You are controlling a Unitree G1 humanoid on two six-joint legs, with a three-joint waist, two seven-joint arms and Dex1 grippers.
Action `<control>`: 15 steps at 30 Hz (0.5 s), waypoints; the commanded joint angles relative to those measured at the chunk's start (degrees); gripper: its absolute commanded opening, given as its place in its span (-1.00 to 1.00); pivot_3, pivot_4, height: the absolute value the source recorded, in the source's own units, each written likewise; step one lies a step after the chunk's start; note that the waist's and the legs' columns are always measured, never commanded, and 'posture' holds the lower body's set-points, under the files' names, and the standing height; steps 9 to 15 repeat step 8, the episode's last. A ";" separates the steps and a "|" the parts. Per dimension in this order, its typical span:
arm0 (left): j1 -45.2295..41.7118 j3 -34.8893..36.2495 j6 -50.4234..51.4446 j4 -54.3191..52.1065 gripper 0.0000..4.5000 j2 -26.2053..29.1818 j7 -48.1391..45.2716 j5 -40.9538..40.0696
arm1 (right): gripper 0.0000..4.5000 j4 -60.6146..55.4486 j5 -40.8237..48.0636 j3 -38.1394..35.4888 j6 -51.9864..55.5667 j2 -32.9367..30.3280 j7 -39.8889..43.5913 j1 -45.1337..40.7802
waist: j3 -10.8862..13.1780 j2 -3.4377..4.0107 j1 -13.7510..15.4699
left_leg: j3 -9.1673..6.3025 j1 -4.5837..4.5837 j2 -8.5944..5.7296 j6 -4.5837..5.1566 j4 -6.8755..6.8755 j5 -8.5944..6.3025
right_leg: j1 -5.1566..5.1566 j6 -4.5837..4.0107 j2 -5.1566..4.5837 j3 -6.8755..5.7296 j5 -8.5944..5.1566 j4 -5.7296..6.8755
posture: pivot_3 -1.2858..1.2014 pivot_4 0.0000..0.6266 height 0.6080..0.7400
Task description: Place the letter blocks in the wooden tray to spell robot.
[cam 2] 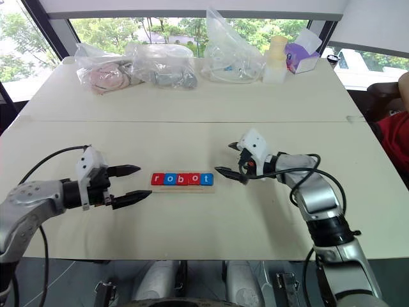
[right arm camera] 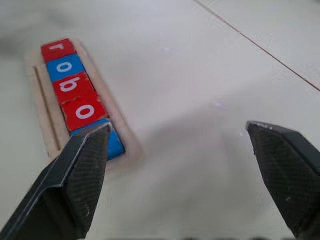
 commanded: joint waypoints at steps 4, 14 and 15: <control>13.38 11.15 0.64 -7.21 1.00 -1.78 2.74 -2.23 | 0.98 -18.80 12.02 -11.17 14.11 -2.23 -4.52 11.36 | -0.01 0.01 0.12 | -0.06 0.01 0.04 0.00 -0.02 0.00 | 0.04 -0.11 -0.05 0.02 -0.06 -0.03 | 0.03 -0.52 0.92; 18.82 14.61 0.75 -8.88 1.00 -4.00 4.05 -3.12 | 0.98 -26.90 16.93 -14.34 19.58 -6.85 -3.12 22.00 | -0.03 0.00 0.34 | -0.05 0.03 0.04 0.00 0.02 -0.01 | 0.13 -0.24 -0.10 0.03 -0.13 -0.15 | 0.03 -0.52 0.92; 18.82 14.61 0.75 -8.88 1.00 -4.00 4.05 -3.12 | 0.98 -26.90 16.93 -14.34 19.58 -6.85 -3.12 22.00 | -0.03 0.00 0.34 | -0.05 0.03 0.04 0.00 0.02 -0.01 | 0.13 -0.24 -0.10 0.03 -0.13 -0.15 | 0.03 -0.52 0.92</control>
